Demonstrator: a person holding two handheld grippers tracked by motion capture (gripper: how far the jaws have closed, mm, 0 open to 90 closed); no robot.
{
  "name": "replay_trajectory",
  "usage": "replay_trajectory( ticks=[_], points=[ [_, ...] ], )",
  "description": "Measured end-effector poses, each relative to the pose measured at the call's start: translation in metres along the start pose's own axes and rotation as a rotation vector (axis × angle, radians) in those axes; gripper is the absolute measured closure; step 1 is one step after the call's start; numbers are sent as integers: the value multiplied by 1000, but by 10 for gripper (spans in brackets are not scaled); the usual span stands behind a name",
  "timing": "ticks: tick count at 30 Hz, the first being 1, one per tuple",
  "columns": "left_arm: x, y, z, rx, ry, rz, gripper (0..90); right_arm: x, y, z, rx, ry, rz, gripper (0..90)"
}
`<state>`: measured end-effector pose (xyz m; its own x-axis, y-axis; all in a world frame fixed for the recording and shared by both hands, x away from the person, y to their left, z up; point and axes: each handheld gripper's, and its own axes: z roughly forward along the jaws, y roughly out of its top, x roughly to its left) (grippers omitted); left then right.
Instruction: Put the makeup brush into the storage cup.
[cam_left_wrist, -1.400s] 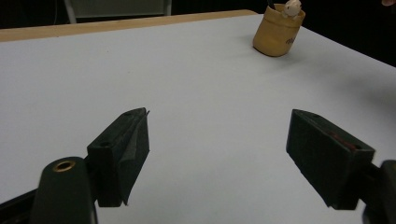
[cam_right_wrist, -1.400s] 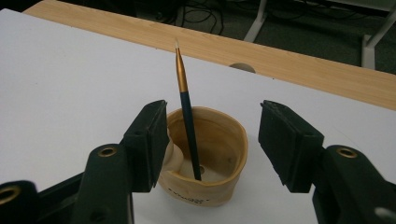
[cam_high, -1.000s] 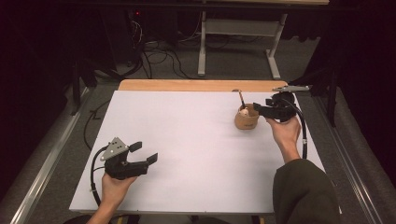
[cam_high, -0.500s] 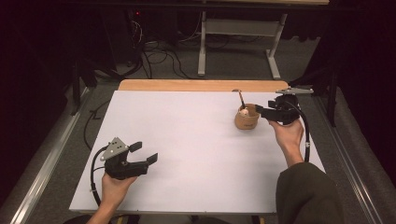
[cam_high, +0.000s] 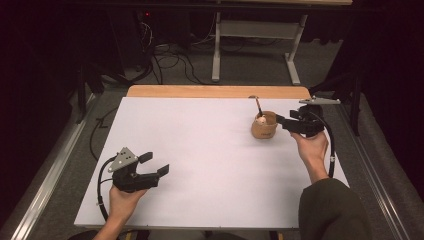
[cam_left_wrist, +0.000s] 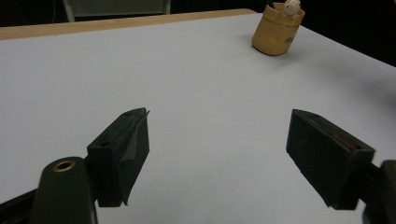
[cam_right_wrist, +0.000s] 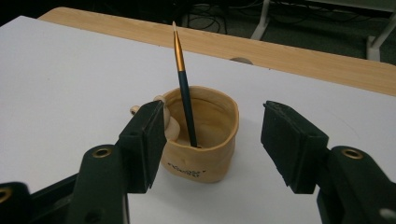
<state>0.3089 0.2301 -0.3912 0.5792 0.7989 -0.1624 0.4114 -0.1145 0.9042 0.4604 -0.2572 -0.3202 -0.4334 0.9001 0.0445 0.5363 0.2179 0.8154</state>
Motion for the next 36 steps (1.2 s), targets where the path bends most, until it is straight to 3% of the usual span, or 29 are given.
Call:
replay_trajectory(
  ticks=[22, 36],
  points=[
    [0, 0, 1, 5, -3, 3, 217, 0, -11, -14, -45, 25, 27, 386],
    [0, 0, 1, 7, -5, 0, 217, 6, -17, -25, -65, 56, 8, 380]
  ],
)
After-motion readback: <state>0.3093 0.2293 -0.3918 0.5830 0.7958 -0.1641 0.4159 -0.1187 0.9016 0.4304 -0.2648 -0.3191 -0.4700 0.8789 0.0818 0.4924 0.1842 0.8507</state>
